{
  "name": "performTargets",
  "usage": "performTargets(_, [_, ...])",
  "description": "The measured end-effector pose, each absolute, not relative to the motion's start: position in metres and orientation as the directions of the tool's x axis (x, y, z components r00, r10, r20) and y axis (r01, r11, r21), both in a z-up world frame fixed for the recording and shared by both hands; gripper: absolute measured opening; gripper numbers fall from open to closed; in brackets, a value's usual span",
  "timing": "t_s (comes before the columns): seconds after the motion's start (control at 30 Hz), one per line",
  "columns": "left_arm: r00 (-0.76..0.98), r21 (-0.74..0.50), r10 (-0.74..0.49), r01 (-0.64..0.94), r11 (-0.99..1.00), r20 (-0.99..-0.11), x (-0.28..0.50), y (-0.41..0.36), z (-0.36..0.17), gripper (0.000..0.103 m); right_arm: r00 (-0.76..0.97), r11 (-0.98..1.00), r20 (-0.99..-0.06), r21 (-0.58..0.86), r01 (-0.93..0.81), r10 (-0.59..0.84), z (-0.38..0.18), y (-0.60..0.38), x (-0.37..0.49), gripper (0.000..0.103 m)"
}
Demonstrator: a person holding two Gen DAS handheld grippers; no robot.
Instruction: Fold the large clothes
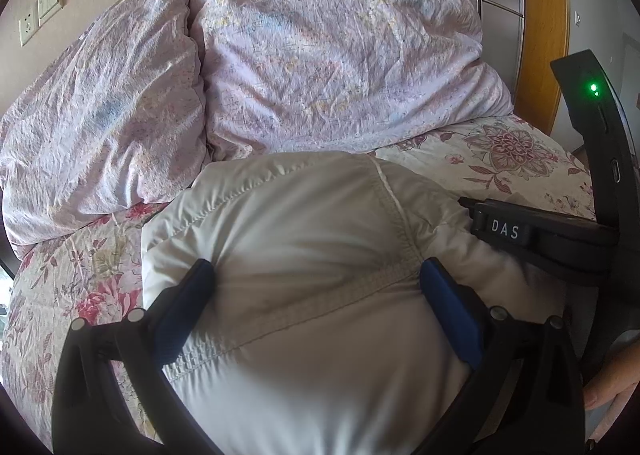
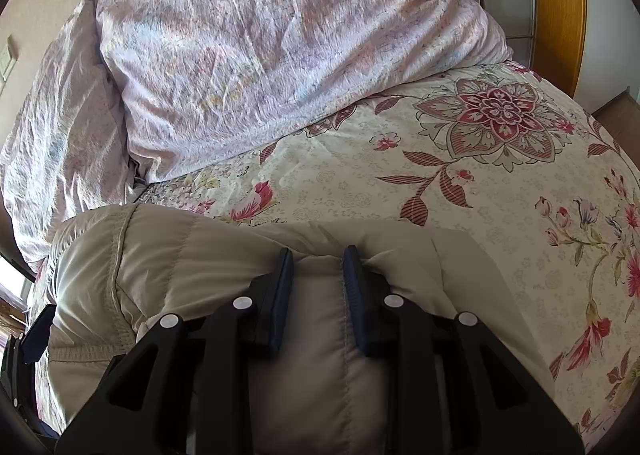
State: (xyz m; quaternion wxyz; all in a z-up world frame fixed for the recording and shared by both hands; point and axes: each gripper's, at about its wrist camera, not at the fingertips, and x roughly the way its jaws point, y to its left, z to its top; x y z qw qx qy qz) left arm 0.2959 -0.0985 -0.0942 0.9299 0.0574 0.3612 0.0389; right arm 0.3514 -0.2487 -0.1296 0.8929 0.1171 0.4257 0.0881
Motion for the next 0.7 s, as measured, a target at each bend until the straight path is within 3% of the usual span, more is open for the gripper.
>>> performTargets(0.7, [0.728, 0.173, 0.144, -0.035, 0.984, -0.67, 0.2972, -0.1004, -0.0959, 0.101, 0.626, 0.961, -0.74, 0.271, -0.055, 0.245, -0.1296, -0.248, 0.3498, 0.027])
